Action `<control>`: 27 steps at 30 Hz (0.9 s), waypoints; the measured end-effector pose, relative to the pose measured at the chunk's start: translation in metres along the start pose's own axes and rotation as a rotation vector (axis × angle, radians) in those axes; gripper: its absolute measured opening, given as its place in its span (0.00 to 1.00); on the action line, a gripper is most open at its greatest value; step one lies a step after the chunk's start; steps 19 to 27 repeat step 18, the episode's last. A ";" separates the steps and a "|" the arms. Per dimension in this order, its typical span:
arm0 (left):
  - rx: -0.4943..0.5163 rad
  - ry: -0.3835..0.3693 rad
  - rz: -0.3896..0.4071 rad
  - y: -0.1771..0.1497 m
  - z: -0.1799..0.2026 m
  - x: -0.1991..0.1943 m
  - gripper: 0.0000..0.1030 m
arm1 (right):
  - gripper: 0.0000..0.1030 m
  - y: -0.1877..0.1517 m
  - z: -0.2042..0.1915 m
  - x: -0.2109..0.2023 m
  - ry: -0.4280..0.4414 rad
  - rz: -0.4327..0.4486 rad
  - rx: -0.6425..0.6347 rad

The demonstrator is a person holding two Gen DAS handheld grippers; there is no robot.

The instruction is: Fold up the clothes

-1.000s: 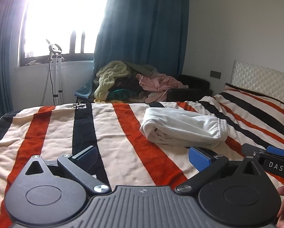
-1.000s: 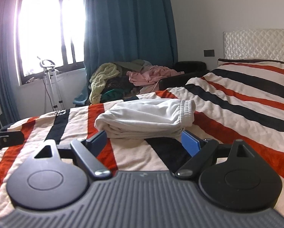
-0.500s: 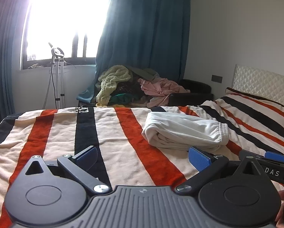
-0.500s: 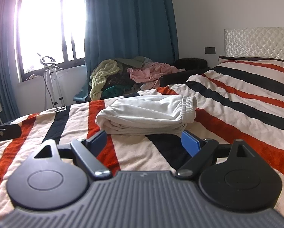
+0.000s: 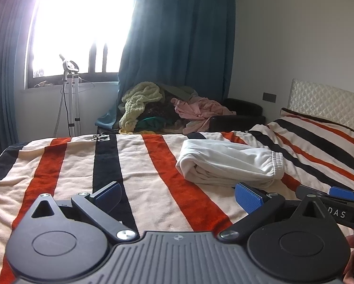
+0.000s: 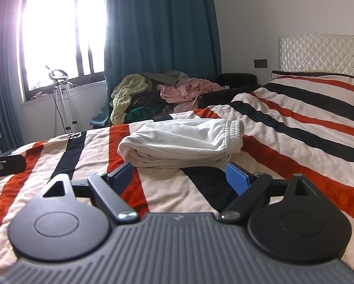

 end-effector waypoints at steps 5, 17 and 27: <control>-0.006 -0.004 -0.001 0.000 -0.001 0.000 1.00 | 0.84 0.000 0.000 0.001 0.000 -0.003 0.002; -0.010 0.000 0.005 0.001 -0.002 -0.003 1.00 | 0.84 0.000 0.002 0.001 -0.003 -0.004 0.009; -0.010 -0.001 0.006 0.001 -0.002 -0.003 1.00 | 0.84 0.000 0.002 0.001 -0.003 -0.004 0.009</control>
Point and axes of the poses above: each gripper's, at about its wrist camera, not at the fingertips, and x roughly the way its jaws point, z to its right, y to its top, the point moved 2 cm from there along x, roughly the way its jaws point, and after that the axes turned 5 degrees about z, right-handed, at the moved point
